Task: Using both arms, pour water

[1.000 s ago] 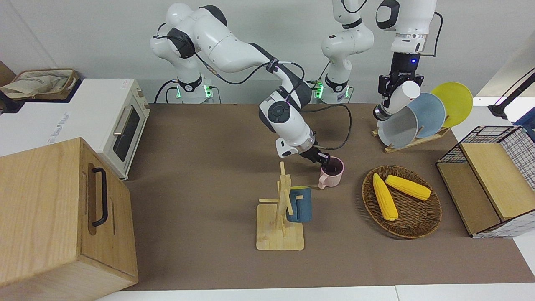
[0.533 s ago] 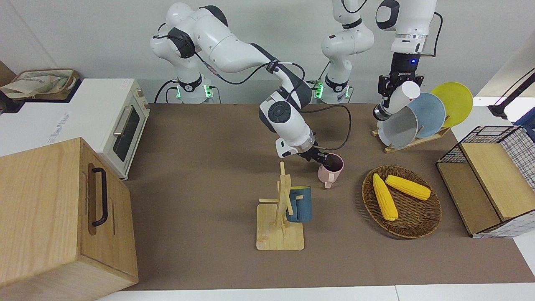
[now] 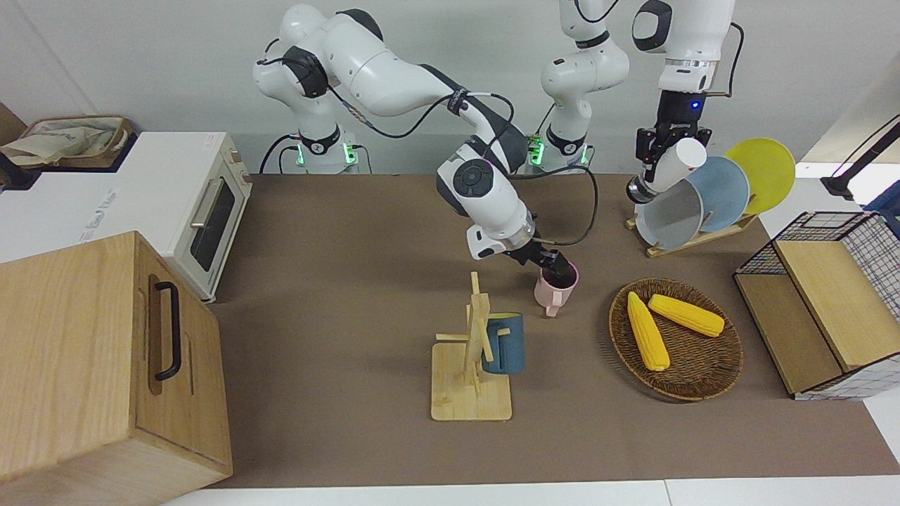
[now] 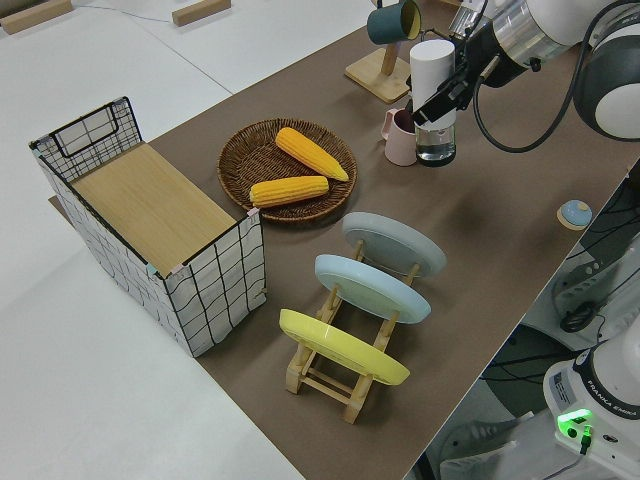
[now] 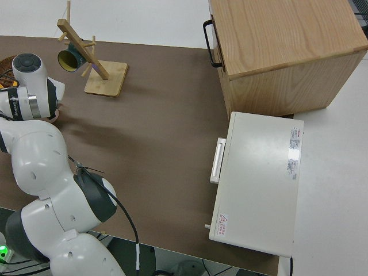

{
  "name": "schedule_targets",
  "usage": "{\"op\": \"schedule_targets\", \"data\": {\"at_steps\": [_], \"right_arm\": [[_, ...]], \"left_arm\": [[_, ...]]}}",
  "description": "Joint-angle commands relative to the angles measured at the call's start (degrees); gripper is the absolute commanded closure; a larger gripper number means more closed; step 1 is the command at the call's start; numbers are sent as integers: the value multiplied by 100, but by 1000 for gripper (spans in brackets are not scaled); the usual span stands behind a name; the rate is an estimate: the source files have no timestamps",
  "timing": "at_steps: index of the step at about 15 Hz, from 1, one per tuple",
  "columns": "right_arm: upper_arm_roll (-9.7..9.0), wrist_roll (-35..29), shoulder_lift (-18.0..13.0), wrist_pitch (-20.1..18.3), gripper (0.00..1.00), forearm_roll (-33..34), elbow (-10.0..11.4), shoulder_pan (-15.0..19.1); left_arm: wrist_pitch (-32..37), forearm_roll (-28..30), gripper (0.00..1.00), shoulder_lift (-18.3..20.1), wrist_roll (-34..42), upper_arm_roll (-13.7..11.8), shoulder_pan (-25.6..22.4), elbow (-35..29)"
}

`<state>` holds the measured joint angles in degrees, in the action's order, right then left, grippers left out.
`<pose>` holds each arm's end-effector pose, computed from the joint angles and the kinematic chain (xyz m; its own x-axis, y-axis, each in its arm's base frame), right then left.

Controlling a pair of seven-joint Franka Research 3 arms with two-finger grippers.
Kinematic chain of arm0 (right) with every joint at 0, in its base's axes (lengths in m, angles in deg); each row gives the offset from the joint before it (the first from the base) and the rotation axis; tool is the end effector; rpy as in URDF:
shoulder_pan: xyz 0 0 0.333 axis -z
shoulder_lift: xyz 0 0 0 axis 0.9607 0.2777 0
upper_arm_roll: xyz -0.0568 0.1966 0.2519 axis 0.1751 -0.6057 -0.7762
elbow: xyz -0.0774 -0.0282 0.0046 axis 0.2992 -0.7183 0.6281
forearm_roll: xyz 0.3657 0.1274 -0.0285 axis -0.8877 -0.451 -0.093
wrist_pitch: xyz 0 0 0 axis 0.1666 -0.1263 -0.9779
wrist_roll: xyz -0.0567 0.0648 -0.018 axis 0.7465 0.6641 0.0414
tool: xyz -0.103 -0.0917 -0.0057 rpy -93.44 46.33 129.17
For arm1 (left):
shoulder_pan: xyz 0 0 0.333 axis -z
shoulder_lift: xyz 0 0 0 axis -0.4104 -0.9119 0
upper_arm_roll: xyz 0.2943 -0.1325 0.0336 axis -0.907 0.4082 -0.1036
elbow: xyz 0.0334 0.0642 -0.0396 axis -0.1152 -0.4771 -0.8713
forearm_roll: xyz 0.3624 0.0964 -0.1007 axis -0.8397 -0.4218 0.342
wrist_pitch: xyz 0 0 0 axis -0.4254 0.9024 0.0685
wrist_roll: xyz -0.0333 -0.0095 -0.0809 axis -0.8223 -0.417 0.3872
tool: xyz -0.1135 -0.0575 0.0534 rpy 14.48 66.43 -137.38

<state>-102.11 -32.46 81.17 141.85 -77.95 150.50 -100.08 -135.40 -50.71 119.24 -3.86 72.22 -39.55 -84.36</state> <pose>0.5954 0.5006 0.3513 0.7836 -0.5246 -0.3329 -0.6193 -0.7026 -0.3506 0.4125 0.0128 0.5360 0.8866 0.0869 0.4544 0.0684 -0.9960 0.0569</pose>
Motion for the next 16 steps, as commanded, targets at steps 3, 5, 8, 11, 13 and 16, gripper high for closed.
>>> {"op": "schedule_targets", "data": {"at_steps": [3,5,8,11,13,16], "right_arm": [[213,361,-95,-1435,17,881,-720,-17],[317,1037,-261,-1865,17,1137,-720,27],[687,2627,-674,-2718,17,1340,-702,159],[731,3866,-1096,-3289,17,1795,-501,413],[740,4640,-1351,-3606,17,2060,-352,606],[731,5353,-1737,-3678,17,2096,-27,993]], "left_arm": [[42,-124,1000,67,-293,-7,54,36],[52,-124,1000,67,-320,63,55,36],[52,-124,1000,67,-329,160,11,36],[122,-124,1000,67,-312,160,63,36],[148,-106,1000,67,-259,152,81,27],[218,-63,1000,67,-224,152,142,18]]}}
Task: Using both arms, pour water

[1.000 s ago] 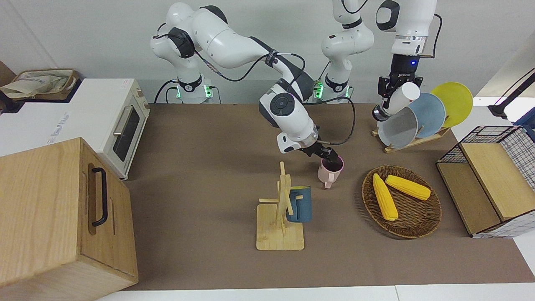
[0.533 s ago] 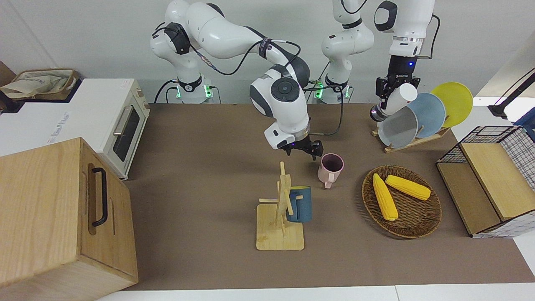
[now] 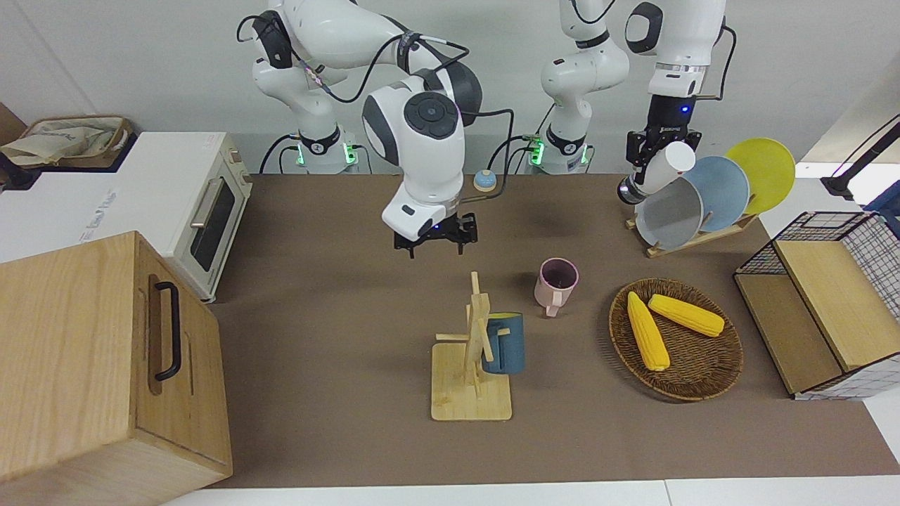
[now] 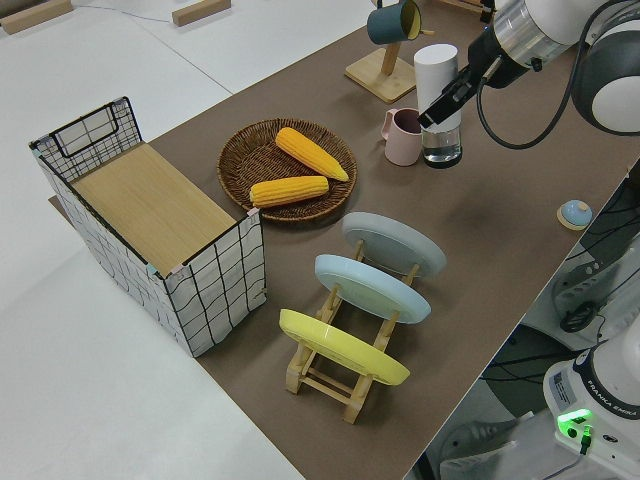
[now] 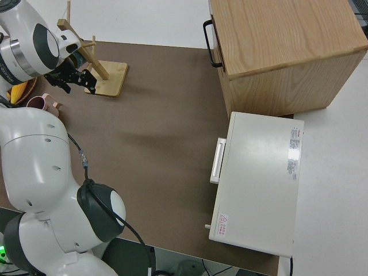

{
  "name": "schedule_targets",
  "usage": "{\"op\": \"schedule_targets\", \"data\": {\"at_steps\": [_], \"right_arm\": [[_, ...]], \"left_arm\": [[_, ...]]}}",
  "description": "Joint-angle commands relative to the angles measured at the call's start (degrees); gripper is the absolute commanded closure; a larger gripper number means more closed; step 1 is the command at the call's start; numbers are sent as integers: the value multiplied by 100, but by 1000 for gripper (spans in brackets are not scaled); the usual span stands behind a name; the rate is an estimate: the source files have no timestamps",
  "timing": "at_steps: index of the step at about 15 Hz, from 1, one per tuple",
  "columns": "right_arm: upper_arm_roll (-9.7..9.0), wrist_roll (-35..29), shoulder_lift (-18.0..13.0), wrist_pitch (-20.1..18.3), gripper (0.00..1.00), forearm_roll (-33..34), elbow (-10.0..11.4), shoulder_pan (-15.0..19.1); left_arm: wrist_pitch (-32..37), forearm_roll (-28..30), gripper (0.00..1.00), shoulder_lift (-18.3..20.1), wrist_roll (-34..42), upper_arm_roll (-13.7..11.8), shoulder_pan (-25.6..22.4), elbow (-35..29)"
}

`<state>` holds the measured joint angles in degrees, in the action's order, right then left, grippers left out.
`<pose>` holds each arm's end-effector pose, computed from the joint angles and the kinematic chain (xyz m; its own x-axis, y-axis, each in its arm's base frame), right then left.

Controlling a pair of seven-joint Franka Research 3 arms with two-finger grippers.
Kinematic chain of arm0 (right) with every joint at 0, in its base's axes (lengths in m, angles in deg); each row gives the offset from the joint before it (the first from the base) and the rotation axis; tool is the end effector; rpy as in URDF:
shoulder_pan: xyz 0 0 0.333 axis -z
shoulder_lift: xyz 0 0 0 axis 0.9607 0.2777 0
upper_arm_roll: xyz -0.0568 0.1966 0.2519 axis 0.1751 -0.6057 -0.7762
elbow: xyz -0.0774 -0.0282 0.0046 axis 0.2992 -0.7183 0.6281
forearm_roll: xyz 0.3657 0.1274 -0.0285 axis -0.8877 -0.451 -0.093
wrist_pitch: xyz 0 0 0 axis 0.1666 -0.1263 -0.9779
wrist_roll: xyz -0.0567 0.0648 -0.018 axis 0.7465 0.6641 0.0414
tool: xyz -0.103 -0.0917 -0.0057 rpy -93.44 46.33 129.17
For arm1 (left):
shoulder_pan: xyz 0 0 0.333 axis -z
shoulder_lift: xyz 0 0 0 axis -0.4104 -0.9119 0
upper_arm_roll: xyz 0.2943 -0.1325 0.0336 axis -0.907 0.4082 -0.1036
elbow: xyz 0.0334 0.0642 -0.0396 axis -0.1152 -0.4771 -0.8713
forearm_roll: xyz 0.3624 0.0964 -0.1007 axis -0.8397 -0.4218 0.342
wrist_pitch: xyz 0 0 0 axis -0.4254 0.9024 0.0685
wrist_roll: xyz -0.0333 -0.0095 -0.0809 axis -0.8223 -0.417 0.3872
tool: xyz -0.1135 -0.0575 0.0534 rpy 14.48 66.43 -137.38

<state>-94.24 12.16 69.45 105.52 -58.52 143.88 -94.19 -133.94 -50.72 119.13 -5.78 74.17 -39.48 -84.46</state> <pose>0.6220 0.3134 0.4776 0.9909 0.1089 -0.0794 0.1097 -0.9940 0.0047 0.4117 -0.0034 0.5287 0.9018 0.0858 0.4235 0.0690 -0.9961 0.0549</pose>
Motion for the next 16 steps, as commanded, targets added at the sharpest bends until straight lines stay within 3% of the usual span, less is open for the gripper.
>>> {"op": "schedule_targets", "data": {"at_steps": [1,4,6,8,11,16], "right_arm": [[-56,1198,-723,-45,17,153,793,596],[-29,2095,-1084,-36,17,250,1092,1080],[-3,2343,-1277,-45,17,250,1190,1335],[-3,2519,-1575,-36,17,232,1487,1616],[-3,2678,-2076,-27,17,153,2015,2003],[-3,2669,-2622,-203,17,-13,2463,2391]], "left_arm": [[81,-36,1000,69,-31,-61,214,20],[63,17,1000,-18,-31,-280,688,2],[55,43,1000,-71,-22,-579,1118,-7],[-7,52,1000,-176,-22,-816,1514,-24],[-138,43,1000,-326,-22,-870,1770,-68],[-420,26,1000,-607,-22,-888,2069,-183]]}}
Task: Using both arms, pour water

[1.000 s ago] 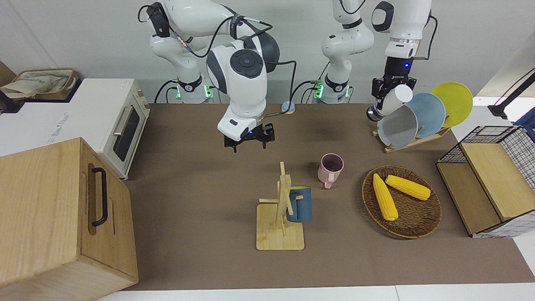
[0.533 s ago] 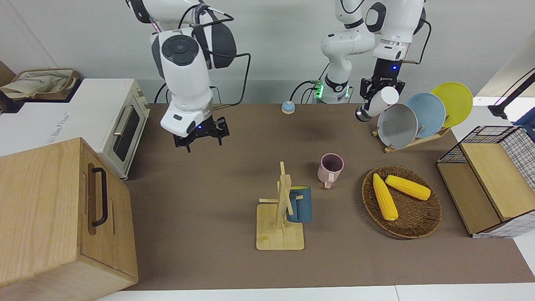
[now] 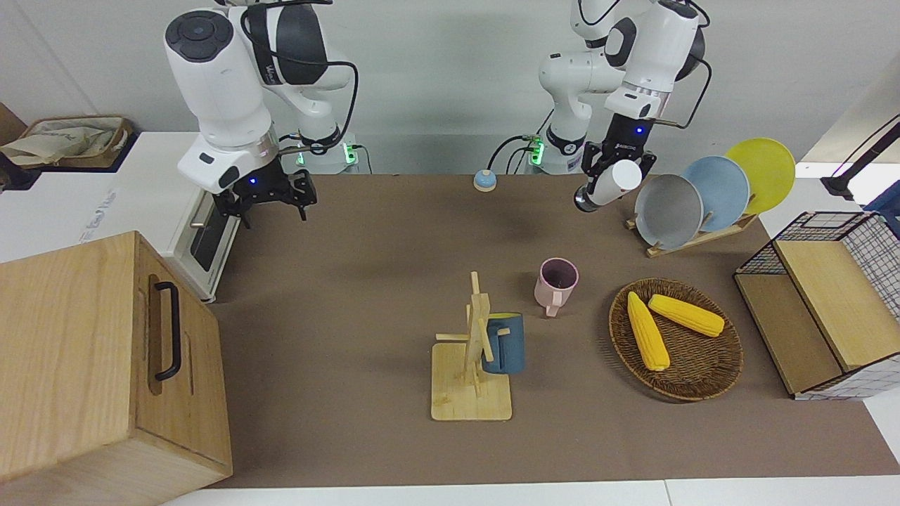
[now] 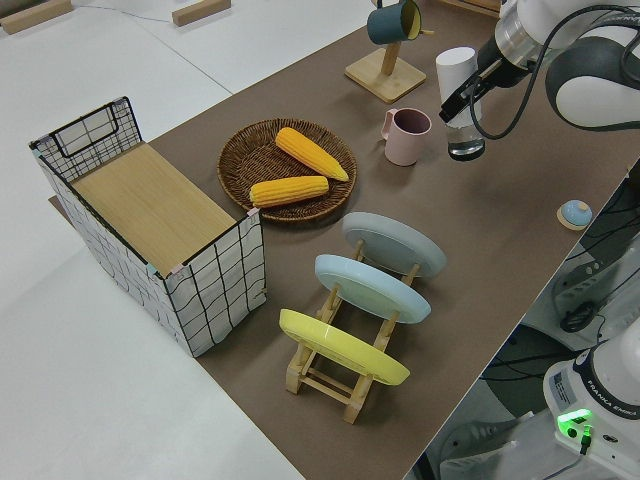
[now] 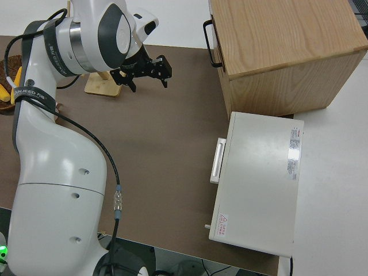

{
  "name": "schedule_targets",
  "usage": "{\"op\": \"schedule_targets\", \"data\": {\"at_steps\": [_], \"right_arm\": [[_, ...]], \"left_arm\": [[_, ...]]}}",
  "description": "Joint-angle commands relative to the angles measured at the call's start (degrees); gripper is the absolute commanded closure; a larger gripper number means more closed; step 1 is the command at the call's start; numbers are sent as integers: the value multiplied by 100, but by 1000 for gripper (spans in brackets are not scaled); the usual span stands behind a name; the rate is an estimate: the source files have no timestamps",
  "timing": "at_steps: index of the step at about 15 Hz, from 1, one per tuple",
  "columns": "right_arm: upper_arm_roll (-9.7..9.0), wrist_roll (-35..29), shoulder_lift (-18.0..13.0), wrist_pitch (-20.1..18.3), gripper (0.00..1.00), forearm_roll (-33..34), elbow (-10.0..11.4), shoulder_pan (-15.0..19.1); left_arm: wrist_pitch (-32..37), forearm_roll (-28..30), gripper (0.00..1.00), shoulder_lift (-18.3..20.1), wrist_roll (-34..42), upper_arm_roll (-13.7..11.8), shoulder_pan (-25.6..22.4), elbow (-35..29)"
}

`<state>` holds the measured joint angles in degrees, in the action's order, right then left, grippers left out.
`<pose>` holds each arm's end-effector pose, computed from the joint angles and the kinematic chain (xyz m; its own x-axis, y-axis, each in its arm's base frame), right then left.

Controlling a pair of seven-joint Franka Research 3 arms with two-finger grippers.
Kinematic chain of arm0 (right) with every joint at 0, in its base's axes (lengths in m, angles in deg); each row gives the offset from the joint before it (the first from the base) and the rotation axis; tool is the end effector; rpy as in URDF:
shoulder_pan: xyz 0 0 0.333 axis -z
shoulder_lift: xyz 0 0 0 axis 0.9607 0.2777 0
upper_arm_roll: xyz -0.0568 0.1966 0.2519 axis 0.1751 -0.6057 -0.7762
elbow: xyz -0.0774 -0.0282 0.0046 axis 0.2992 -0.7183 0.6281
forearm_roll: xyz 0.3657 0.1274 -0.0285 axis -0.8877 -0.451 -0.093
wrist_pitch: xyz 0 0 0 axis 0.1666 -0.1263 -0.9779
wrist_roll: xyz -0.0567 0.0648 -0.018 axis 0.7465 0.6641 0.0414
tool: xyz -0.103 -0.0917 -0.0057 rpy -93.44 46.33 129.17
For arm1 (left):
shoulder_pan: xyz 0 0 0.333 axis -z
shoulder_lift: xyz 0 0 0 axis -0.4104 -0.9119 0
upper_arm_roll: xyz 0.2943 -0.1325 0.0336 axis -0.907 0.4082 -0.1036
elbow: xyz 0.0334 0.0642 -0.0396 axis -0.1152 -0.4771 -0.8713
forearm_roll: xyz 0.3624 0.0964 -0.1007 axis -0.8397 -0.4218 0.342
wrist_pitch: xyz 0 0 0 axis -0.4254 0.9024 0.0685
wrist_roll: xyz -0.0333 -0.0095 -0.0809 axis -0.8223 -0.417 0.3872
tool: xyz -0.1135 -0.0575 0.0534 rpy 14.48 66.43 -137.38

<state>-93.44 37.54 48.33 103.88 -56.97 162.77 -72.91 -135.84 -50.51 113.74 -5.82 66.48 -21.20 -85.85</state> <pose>0.5915 0.0598 0.5602 0.9810 0.1802 -0.0721 0.1844 -0.9813 0.0555 0.4186 -0.0729 0.4879 0.9341 -0.0635 0.3514 -0.1193 -0.9830 0.1394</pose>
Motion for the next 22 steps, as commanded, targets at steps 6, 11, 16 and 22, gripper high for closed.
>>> {"op": "schedule_targets", "data": {"at_steps": [6,11,16,22], "right_arm": [[-83,105,-783,-548,17,-222,628,351],[-83,70,-590,-172,17,-152,321,360],[-91,61,-555,-136,17,-178,180,325],[-135,87,-581,-180,17,-213,-22,272]], "left_arm": [[-405,-48,1000,-463,-10,-83,242,-17],[-652,-48,1000,-964,34,110,242,44],[-722,-48,1000,-1359,219,171,251,210],[-634,-109,1000,-1791,175,391,251,563]]}}
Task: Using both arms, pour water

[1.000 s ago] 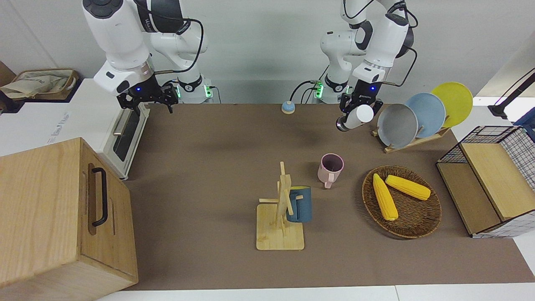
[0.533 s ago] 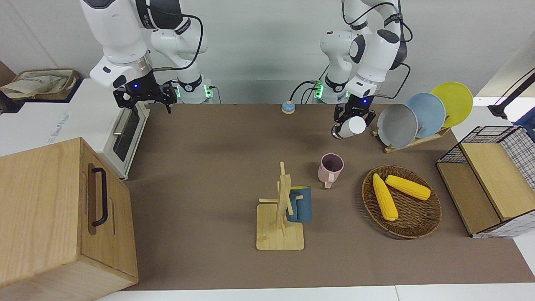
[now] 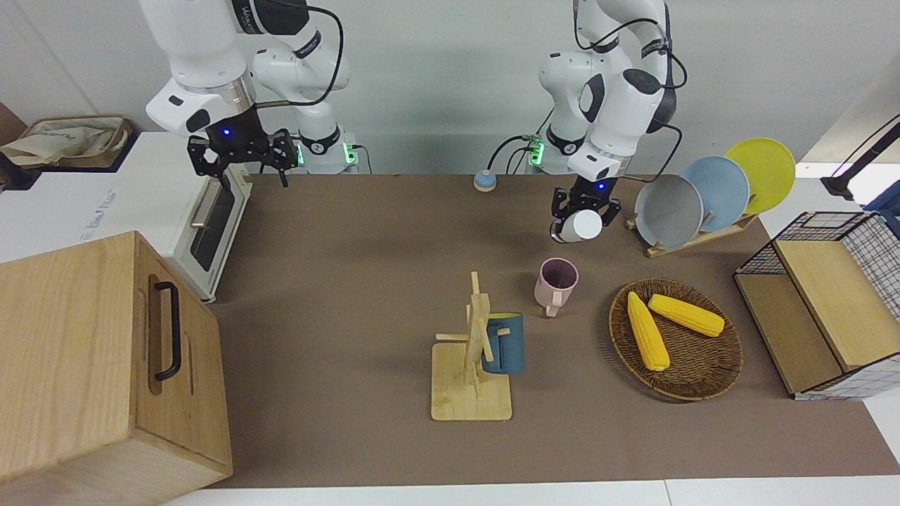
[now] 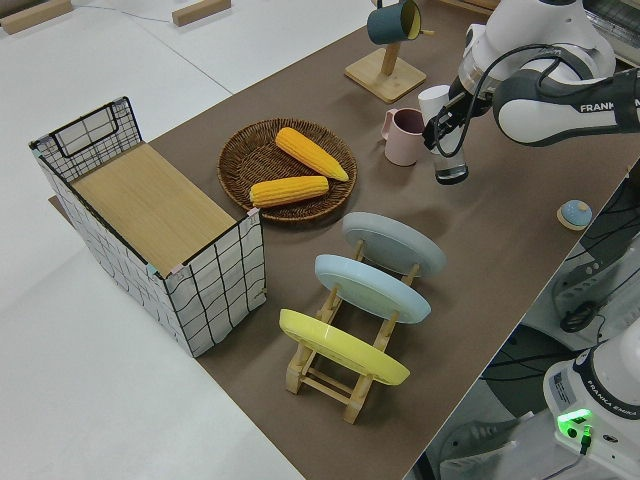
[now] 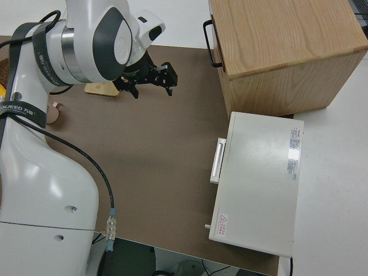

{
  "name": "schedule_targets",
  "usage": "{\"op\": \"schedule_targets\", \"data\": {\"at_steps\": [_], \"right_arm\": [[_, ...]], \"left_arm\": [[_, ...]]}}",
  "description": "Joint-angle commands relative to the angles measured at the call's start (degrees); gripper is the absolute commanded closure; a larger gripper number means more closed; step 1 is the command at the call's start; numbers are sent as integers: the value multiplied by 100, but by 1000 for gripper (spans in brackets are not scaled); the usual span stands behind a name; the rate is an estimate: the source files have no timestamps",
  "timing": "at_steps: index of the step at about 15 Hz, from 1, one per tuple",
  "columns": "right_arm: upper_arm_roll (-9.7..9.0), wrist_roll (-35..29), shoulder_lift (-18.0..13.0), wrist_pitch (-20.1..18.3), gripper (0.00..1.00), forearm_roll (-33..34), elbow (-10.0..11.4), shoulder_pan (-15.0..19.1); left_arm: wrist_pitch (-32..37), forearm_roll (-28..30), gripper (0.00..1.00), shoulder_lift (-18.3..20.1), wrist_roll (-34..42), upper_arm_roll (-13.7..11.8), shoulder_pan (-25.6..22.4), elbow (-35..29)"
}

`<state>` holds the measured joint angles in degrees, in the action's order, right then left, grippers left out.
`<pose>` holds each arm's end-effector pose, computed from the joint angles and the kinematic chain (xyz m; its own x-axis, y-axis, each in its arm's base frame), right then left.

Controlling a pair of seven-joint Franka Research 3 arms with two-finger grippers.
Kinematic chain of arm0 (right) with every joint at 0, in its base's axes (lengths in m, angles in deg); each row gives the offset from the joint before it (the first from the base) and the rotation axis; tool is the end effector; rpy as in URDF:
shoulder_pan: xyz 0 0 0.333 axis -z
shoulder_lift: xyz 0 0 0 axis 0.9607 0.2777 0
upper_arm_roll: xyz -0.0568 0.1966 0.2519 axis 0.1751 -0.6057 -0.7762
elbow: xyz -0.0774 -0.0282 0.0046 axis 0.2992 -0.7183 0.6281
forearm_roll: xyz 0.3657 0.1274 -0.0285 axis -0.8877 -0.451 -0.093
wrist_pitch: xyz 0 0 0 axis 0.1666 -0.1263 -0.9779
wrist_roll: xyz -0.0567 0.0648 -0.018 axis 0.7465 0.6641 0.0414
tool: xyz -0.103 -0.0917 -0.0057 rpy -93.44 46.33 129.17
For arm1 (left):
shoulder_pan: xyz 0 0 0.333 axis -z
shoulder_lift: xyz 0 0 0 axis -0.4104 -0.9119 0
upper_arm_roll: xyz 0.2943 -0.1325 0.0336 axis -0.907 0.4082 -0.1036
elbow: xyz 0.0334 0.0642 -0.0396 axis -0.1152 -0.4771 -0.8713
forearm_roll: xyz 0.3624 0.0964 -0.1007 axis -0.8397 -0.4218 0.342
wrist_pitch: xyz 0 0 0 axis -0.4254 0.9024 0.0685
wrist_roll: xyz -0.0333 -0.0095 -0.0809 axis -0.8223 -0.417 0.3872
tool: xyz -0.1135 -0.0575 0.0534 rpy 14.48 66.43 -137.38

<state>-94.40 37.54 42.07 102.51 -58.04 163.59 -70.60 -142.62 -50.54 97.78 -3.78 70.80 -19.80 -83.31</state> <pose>0.5605 0.0489 0.6143 0.9877 0.1562 -0.0021 0.1561 -0.9862 0.0557 0.4623 -0.1213 0.3977 0.9530 -0.1814 0.2428 -0.2149 -0.9694 0.1191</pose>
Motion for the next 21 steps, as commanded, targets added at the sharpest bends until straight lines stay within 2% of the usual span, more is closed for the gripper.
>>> {"op": "schedule_targets", "data": {"at_steps": [1,5,8,18,21], "right_arm": [[-39,87,45,-43,17,-106,-104,50],[-31,87,45,-51,17,-88,-104,50],[-39,87,45,-51,17,-105,-104,59],[-40,87,45,-51,17,-114,-104,42],[-40,87,45,-51,17,-114,-104,50]], "left_arm": [[131,-158,1000,-238,-29,-41,102,344],[1087,-527,1000,-519,-46,-50,41,914],[1484,-624,1000,-756,-46,-50,23,1222],[1845,-712,1000,-1012,-29,-50,32,1363],[2309,-712,1000,-1327,-46,-58,23,1784]]}}
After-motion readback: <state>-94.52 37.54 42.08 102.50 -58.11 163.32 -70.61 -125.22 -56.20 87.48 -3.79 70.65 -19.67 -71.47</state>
